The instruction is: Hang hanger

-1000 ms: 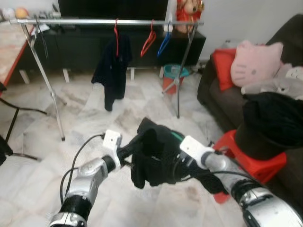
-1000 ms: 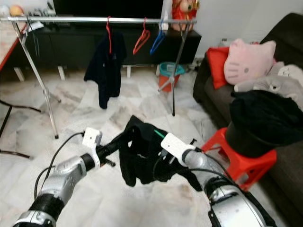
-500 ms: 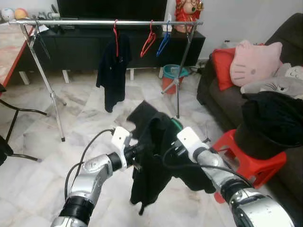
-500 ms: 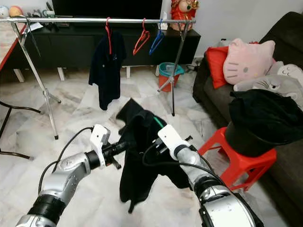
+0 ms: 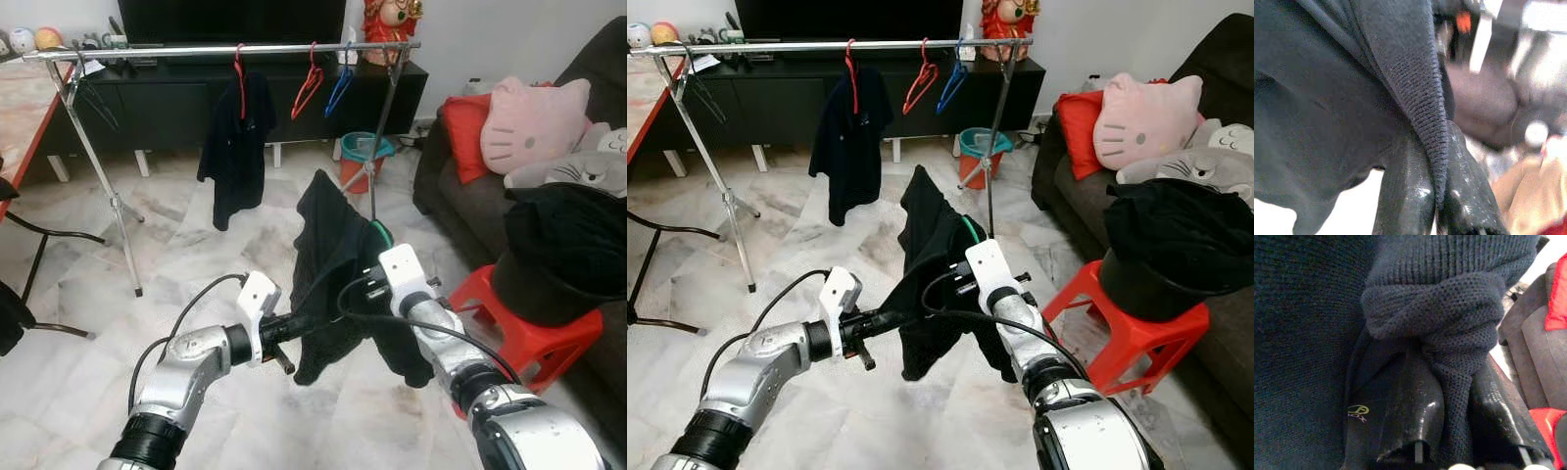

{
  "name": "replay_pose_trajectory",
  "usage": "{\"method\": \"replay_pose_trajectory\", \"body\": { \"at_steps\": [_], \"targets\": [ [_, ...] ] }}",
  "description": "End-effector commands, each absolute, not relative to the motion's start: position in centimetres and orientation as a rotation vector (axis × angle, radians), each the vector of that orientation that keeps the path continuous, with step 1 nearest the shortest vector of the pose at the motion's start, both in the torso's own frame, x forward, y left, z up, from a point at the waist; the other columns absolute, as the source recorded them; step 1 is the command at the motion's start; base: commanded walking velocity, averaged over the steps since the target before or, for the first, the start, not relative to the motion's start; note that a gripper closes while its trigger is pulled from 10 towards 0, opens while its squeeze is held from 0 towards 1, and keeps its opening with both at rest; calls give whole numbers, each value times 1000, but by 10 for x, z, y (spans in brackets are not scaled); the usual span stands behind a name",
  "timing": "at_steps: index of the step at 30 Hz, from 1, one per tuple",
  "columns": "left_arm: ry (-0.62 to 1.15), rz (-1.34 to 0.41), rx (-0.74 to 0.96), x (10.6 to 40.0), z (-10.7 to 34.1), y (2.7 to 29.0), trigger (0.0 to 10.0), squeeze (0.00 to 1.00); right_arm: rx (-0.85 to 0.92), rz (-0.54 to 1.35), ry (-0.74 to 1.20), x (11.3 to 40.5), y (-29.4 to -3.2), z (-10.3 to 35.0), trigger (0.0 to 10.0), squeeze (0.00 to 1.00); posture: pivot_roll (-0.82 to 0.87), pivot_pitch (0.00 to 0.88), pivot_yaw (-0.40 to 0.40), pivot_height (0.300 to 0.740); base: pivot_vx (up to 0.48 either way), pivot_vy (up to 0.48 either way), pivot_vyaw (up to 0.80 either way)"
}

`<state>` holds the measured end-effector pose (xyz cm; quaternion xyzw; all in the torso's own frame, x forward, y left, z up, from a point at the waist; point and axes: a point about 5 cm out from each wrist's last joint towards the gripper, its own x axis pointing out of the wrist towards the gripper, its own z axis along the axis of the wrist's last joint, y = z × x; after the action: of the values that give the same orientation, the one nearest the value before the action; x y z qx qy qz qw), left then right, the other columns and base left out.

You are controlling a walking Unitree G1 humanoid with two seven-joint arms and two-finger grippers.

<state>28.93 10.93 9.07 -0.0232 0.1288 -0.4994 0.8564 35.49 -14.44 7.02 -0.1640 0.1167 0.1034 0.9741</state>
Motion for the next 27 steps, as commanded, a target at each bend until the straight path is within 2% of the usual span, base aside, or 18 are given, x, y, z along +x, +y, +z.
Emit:
{"method": "replay_pose_trajectory", "body": {
  "at_steps": [1, 3, 4, 15, 17, 21, 22, 27],
  "targets": [
    [300, -1080, -14, 284, 86, 104, 10000, 655, -285, 159, 169, 366, -147, 90, 0, 0, 132, 0, -77, 740, 0, 0, 0],
    [299, -1075, -18, 285, 86, 104, 10000, 655, -284, 162, 168, 366, -147, 90, 0, 0, 132, 0, -77, 740, 0, 0, 0],
    [297, -1073, -15, 285, 86, 104, 10000, 1000, -282, 175, 170, 366, -145, 90, 0, 0, 131, 0, -77, 740, 0, 0, 0],
    [284, -1051, 3, 287, 89, 107, 10000, 1000, -300, 231, 176, 365, -143, 88, 0, 0, 133, 0, -80, 740, 0, 0, 0],
    [264, -931, 29, 297, 90, 120, 10000, 1000, -342, 327, 171, 363, -140, 87, 0, 0, 132, 0, -80, 740, 0, 0, 0],
    [228, -821, 60, 306, 95, 134, 10000, 1000, -398, 354, 176, 361, -145, 86, 0, 0, 128, 0, -79, 740, 0, 0, 0],
    [164, -764, 90, 311, 106, 145, 10000, 1000, -433, 403, 198, 358, -152, 83, 0, 0, 122, 0, -78, 740, 0, 0, 0],
    [75, -815, 119, 308, 136, 154, 10000, 1000, -507, 579, 252, 348, -167, 75, 0, 0, 122, 0, -76, 740, 0, 0, 0]
  ]
}}
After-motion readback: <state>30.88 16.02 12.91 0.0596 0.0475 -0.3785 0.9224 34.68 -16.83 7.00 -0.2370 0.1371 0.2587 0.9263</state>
